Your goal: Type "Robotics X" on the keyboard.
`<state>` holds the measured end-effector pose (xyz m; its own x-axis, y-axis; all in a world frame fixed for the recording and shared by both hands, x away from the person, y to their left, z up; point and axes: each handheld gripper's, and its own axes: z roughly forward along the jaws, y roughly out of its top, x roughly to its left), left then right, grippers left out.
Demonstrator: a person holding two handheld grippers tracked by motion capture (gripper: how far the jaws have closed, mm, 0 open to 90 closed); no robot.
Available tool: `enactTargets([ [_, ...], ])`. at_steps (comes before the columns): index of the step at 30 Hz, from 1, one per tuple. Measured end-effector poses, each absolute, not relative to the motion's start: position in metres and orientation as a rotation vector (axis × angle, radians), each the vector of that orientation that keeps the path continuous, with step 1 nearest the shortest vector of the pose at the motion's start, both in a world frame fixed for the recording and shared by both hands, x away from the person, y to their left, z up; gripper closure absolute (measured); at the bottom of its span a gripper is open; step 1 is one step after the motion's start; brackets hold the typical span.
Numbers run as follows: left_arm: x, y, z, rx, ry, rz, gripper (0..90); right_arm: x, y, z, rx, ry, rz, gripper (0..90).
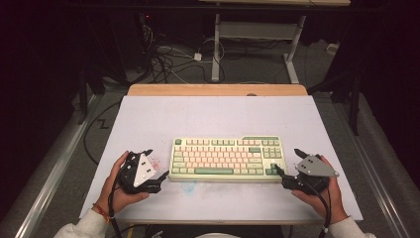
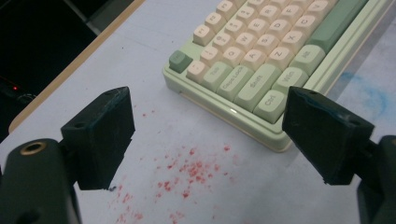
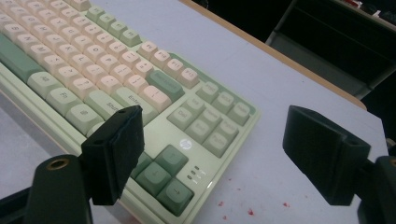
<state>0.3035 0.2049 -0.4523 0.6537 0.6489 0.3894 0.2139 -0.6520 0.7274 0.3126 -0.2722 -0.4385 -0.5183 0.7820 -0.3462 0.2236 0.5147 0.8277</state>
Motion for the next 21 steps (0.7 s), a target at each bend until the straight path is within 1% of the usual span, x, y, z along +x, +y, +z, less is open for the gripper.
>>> enactTargets([
  [12,0.298,0.219,-0.463,2.235,0.707,0.834,16.1,0.306,-0.284,-0.445,0.867,2.000,0.945,20.8],
  [21,0.294,0.226,-0.472,2.259,0.743,0.804,16.2,0.298,-0.294,-0.454,0.921,1.997,0.939,18.4],
])
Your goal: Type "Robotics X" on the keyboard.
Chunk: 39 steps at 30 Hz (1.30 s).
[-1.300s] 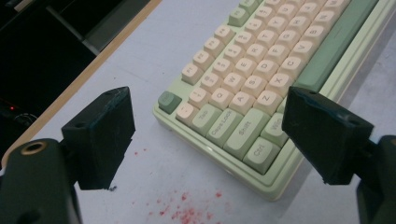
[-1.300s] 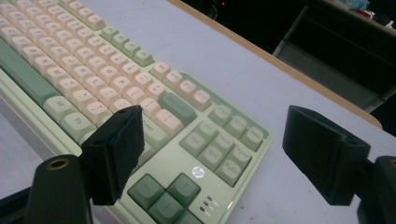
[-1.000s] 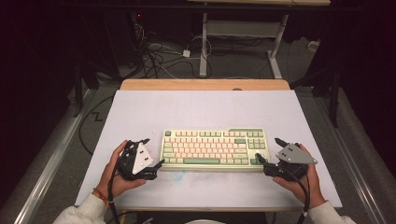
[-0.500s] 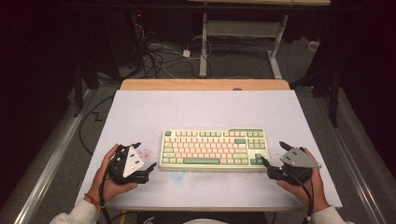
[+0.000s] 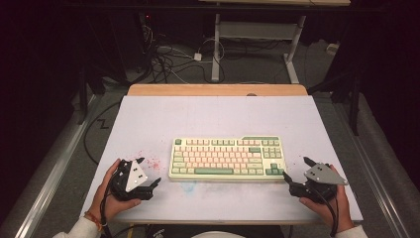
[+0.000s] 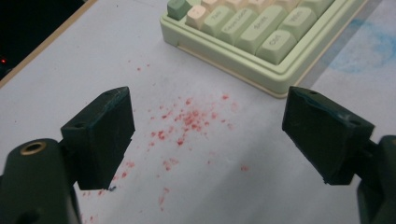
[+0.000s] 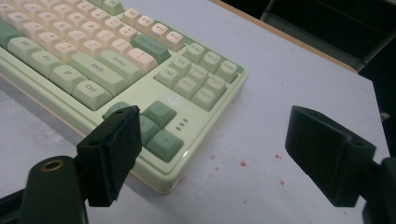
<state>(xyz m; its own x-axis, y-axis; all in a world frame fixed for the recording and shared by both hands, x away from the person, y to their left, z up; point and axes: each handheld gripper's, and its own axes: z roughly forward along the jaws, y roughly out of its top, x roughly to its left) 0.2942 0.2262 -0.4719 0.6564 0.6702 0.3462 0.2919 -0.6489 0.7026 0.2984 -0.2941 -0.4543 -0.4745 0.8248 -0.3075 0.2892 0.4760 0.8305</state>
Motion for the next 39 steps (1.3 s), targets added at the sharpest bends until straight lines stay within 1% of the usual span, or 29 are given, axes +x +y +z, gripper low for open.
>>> enactTargets([
  [3,0.292,0.228,-0.474,2.254,0.762,0.791,16.1,0.295,-0.297,-0.457,0.949,1.990,0.946,17.1],
  [10,0.291,0.225,-0.476,2.269,0.749,0.784,16.2,0.291,-0.300,-0.461,0.977,1.998,0.956,17.0],
  [26,0.288,0.224,-0.476,2.260,0.734,0.784,16.1,0.286,-0.294,-0.460,0.928,2.005,0.943,17.1],
  [39,0.290,0.220,-0.478,2.283,0.731,0.770,16.1,0.287,-0.292,-0.461,0.923,2.010,0.941,17.4],
])
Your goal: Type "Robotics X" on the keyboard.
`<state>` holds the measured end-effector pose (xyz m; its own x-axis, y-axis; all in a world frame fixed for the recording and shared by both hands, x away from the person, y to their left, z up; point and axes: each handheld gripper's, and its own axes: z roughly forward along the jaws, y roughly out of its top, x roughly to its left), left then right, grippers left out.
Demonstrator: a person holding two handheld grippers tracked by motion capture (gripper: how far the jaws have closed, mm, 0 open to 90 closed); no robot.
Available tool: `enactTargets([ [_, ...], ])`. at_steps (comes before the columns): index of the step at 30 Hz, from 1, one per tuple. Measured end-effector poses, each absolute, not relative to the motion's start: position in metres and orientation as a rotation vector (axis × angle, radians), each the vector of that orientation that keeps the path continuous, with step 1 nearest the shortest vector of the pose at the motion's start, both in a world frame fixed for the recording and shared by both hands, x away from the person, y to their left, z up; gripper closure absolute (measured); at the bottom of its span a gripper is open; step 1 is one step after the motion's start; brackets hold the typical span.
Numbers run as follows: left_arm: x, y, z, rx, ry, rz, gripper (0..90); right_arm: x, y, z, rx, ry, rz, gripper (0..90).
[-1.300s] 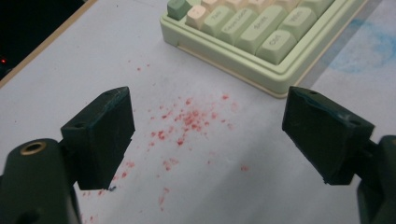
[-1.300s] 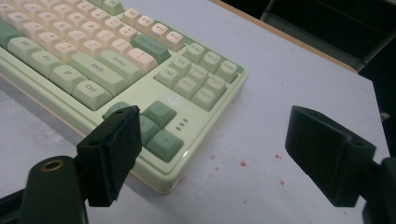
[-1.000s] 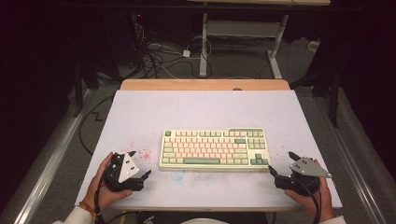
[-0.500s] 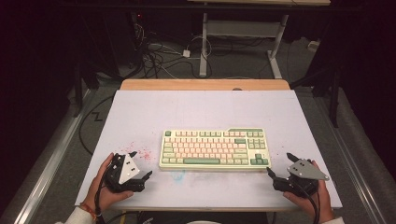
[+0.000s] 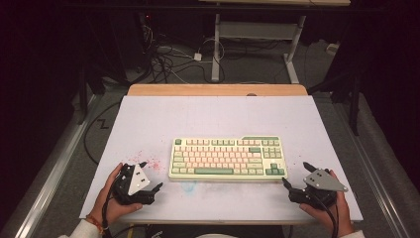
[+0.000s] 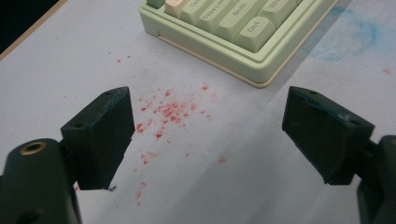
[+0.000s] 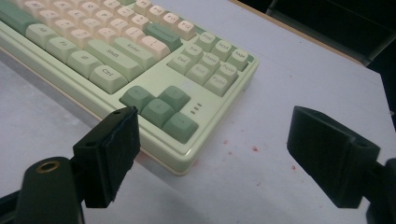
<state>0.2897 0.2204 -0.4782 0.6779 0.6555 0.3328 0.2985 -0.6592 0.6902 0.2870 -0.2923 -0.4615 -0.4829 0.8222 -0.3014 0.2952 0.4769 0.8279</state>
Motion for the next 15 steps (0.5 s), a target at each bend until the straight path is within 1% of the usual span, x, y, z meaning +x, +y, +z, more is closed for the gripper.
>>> enactTargets([
  [15,0.2985,0.2163,-0.4787,2.283,0.747,0.769,16.1,0.2922,-0.2904,-0.4647,0.915,2.023,0.938,17.4],
])
